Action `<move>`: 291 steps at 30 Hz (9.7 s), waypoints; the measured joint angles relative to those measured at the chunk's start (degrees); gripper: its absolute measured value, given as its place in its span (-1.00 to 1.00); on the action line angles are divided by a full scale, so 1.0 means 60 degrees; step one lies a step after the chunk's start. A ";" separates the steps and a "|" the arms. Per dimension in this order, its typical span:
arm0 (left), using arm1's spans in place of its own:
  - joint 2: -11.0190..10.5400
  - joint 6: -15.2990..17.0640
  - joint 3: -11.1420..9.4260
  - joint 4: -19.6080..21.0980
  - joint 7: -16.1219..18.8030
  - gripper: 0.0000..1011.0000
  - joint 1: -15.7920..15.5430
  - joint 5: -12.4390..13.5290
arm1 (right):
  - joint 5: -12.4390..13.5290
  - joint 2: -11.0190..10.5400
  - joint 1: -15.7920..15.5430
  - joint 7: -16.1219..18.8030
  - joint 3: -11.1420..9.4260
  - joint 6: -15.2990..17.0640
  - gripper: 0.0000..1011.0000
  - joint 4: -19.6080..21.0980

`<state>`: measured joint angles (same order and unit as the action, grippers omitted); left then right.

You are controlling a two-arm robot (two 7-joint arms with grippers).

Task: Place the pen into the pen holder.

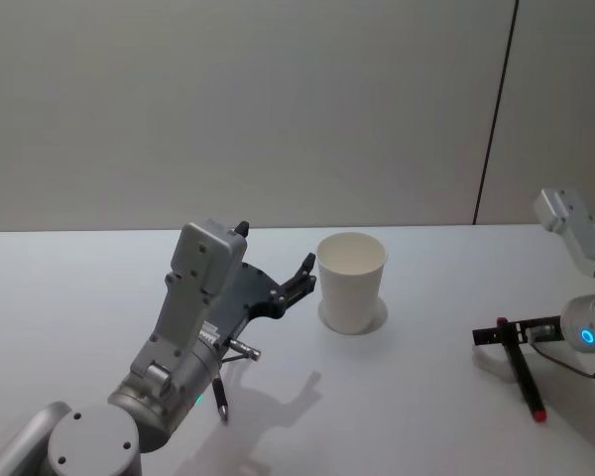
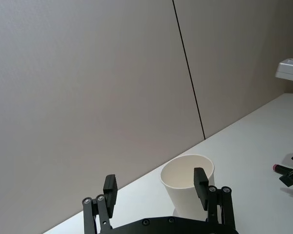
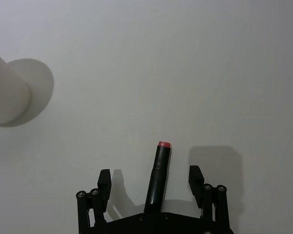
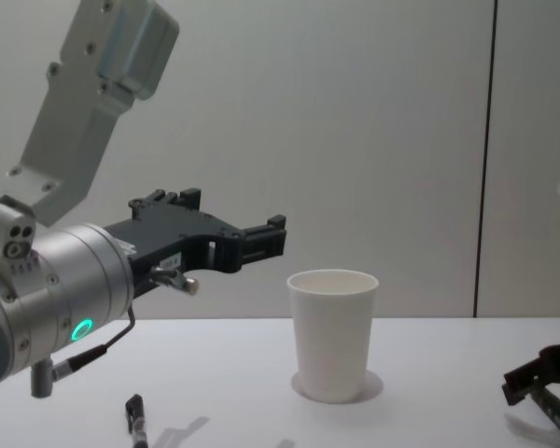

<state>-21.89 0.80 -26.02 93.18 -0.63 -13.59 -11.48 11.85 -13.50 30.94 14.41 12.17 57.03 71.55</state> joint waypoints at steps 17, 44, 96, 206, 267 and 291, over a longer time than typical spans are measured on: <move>0.0000 0.0000 0.0000 0.0000 0.0000 0.99 0.0000 0.0000 | -0.0443 -0.0067 0.0093 0.0385 0.0030 0.0003 0.75 -0.0121; 0.0000 0.0000 0.0000 0.0000 0.0000 0.99 0.0000 0.0000 | -0.0893 -0.0018 0.0375 0.0770 0.0094 -0.0198 -0.65 -0.0790; 0.0000 0.0000 0.0000 0.0000 0.0000 0.99 0.0000 0.0000 | -0.0149 -0.0303 -0.0763 0.0583 -0.0272 -0.4469 -0.65 0.1190; 0.0000 0.0000 0.0000 0.0000 0.0001 0.99 0.0000 0.0000 | 0.3321 0.2927 0.1975 0.3441 0.1390 -1.9741 -0.65 -0.7594; 0.0000 0.0000 0.0000 0.0000 0.0000 0.99 0.0000 0.0000 | 0.1853 0.3615 0.3150 0.2031 0.1249 -1.8947 -0.56 -0.9798; 0.0000 0.0000 0.0000 0.0000 0.0001 0.99 0.0000 0.0000 | 0.1003 0.3184 0.2219 0.1312 0.1079 -1.8121 0.92 -0.7985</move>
<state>-21.89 0.80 -26.02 93.18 -0.62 -13.59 -11.48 17.87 5.60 44.26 22.28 18.64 -51.70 23.64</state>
